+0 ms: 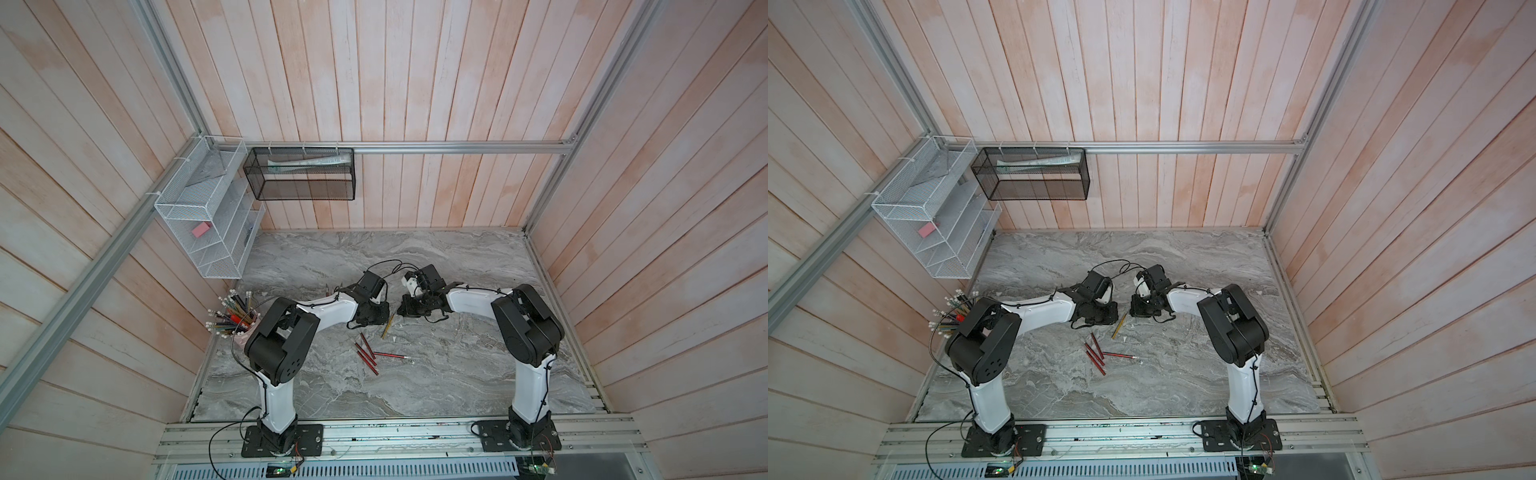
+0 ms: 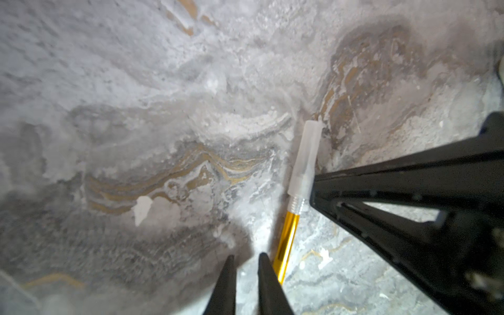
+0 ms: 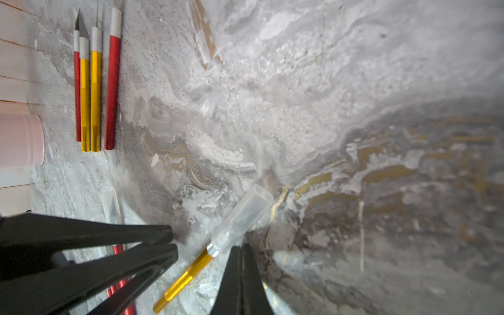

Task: Remove protective caps from carving knives
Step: Adjust the carving knife at the center of the board, then pick up the carving knife from the center of the board.

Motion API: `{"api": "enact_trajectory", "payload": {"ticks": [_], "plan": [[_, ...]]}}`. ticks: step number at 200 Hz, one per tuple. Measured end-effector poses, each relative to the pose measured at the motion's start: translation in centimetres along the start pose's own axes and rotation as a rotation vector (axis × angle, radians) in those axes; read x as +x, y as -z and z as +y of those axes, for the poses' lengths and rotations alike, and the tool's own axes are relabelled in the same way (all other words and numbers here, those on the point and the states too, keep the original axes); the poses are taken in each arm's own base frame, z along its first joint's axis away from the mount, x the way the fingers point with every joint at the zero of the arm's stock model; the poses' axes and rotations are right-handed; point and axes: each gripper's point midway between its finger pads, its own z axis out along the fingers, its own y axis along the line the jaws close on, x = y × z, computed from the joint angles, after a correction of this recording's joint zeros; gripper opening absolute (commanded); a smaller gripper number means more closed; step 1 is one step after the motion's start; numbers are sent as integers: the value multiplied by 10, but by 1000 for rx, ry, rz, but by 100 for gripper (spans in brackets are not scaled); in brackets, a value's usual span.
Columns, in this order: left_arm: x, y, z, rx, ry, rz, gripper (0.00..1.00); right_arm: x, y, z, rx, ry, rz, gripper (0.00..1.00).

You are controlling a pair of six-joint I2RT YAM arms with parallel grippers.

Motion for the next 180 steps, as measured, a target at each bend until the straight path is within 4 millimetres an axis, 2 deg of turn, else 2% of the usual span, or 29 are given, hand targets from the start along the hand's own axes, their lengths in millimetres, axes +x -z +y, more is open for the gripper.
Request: {"api": "enact_trajectory", "payload": {"ticks": [28,63,94,152,162,180], "plan": [[2,10,-4,-21,-24,-30,32,0,0,0,-15,-3,0,0],[10,14,-25,-10,-84,-44,38,3,2,0,-26,-9,2,0],[17,11,-33,-23,-118,-42,38,5,3,-1,-39,-25,5,0],[19,-3,-17,-151,-135,-35,38,8,9,-7,-64,-73,-2,0],[18,-4,-17,-166,-140,-39,37,6,10,-7,-67,-77,-5,0],[14,-6,-17,-185,-150,-48,28,4,12,-7,-71,-80,-12,0]]}}
